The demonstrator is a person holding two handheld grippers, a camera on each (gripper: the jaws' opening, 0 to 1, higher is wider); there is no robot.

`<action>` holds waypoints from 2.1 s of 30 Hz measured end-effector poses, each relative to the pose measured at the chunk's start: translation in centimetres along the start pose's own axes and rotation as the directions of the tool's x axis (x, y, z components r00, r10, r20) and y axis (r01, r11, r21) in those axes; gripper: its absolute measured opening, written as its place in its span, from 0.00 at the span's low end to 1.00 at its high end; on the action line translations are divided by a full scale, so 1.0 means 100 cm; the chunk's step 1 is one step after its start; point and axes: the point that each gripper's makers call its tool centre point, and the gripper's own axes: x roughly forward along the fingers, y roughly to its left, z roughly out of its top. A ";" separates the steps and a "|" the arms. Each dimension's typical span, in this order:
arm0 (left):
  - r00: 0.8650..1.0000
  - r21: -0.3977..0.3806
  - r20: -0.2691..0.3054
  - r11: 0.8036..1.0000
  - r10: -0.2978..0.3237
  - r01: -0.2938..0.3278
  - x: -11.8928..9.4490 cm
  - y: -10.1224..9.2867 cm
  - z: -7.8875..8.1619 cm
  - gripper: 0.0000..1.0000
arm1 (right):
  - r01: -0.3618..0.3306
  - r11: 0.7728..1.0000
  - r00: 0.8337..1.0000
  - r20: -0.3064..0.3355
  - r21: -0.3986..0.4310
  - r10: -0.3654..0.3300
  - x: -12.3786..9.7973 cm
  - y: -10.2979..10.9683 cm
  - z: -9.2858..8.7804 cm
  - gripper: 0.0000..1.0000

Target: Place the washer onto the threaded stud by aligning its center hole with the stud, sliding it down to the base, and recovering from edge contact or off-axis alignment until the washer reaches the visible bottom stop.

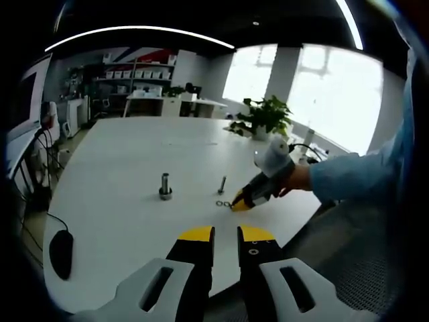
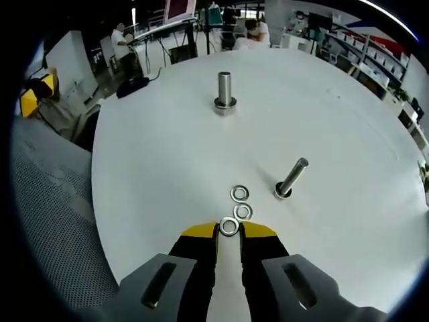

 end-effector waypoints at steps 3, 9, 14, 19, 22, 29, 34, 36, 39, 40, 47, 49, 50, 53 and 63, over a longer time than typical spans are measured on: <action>1.000 -0.001 0.000 1.000 0.001 -0.001 0.000 0.000 0.000 0.11 | 0.001 1.000 1.000 0.004 0.004 -0.001 -0.002 -0.001 0.002 0.14; 1.000 0.000 -0.002 1.000 0.000 0.000 0.000 0.000 0.000 0.11 | 0.009 1.000 1.000 0.009 -0.009 -0.009 -0.006 -0.003 0.007 0.14; 1.000 -0.002 -0.002 1.000 0.001 -0.001 0.000 0.000 0.000 0.11 | 0.015 1.000 1.000 0.013 -0.019 -0.015 -0.010 -0.004 0.011 0.14; 1.000 -0.002 -0.002 1.000 0.002 -0.002 0.000 0.000 0.000 0.11 | 0.035 0.999 0.999 0.015 -0.041 -0.035 -0.014 -0.008 0.014 0.14; 1.000 -0.002 -0.002 1.000 0.003 -0.003 0.000 0.001 0.000 0.11 | 0.040 0.998 0.999 0.019 -0.038 -0.039 -0.015 -0.010 0.015 0.14; 1.000 -0.001 -0.004 1.000 0.003 -0.003 0.000 0.001 -0.001 0.11 | 0.068 0.997 0.997 0.043 -0.038 -0.067 -0.018 -0.016 0.020 0.14; 1.000 -0.002 -0.005 1.000 0.002 -0.002 0.001 0.000 -0.001 0.11 | 0.092 0.995 0.994 0.058 -0.043 -0.089 -0.020 -0.020 0.023 0.14; 1.000 -0.002 -0.005 1.000 0.002 -0.002 0.001 0.000 -0.001 0.11 | 0.103 0.994 0.992 0.071 -0.044 -0.100 -0.021 -0.023 0.025 0.14; 1.000 -0.003 -0.006 1.000 0.001 -0.001 0.001 0.000 -0.001 0.11 | 0.132 0.990 0.988 0.093 -0.050 -0.127 -0.024 -0.027 0.030 0.14; 1.000 -0.003 -0.006 1.000 0.001 -0.001 0.001 0.000 -0.001 0.11 | 0.146 0.988 0.985 0.105 -0.053 -0.139 -0.025 -0.029 0.033 0.14; 1.000 -0.003 -0.005 1.000 -0.001 0.001 0.001 0.000 -0.001 0.11 | 0.216 0.974 0.965 0.168 -0.066 -0.203 -0.032 -0.039 0.045 0.14; 1.000 -0.002 -0.006 1.000 -0.002 0.002 0.001 0.000 -0.001 0.11 | 0.237 0.969 0.957 0.187 -0.072 -0.220 -0.034 -0.042 0.049 0.14; 1.000 -0.002 -0.006 1.000 -0.003 0.003 0.001 0.000 -0.001 0.11 | 0.247 0.966 0.954 0.193 -0.075 -0.229 -0.034 -0.043 0.050 0.14; 1.000 -0.002 -0.006 1.000 -0.003 0.003 0.001 0.000 -0.001 0.11 | 0.267 0.960 0.945 0.215 -0.082 -0.245 -0.035 -0.045 0.054 0.14; 1.000 0.000 -0.008 1.000 -0.004 0.004 0.001 0.000 -0.001 0.11 | 0.340 0.934 0.914 0.273 -0.107 -0.301 -0.034 -0.051 0.062 0.14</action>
